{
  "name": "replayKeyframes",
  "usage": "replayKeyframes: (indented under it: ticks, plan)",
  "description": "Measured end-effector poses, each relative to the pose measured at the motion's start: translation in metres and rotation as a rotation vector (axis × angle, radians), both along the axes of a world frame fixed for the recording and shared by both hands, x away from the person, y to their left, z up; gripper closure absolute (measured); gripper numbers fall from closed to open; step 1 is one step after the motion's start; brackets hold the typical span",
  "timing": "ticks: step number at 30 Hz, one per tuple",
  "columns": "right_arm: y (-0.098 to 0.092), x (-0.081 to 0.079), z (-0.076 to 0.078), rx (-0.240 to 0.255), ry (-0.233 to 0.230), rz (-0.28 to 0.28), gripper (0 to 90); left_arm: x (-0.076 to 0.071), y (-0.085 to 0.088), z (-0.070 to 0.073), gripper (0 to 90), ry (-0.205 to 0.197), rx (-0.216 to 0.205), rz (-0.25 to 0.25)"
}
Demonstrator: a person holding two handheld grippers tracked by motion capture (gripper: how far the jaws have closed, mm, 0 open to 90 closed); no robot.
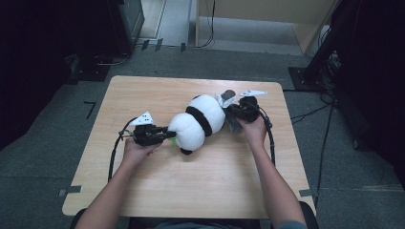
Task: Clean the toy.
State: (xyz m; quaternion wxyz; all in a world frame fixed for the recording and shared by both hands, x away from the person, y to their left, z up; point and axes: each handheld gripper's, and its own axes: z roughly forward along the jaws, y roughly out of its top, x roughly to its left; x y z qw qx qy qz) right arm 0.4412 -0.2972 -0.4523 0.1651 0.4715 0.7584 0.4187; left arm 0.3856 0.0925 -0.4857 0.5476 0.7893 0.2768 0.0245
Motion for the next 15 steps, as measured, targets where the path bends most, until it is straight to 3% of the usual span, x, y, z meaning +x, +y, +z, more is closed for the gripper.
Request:
replayKeyframes:
  ticks: [7,12,15]
  plan:
    - [-0.012,-0.026,0.016,0.01,-0.025,-0.012,78.9,-0.005,-0.002,0.009,72.2,-0.026,-0.033,0.031]
    - [-0.007,-0.048,0.031,0.015,-0.056,0.002,78.8,-0.007,-0.002,0.014,72.9,-0.045,-0.069,0.08]
    - [0.004,-0.063,0.043,0.026,-0.078,0.044,78.8,-0.007,-0.001,0.017,73.1,-0.032,-0.101,0.115]
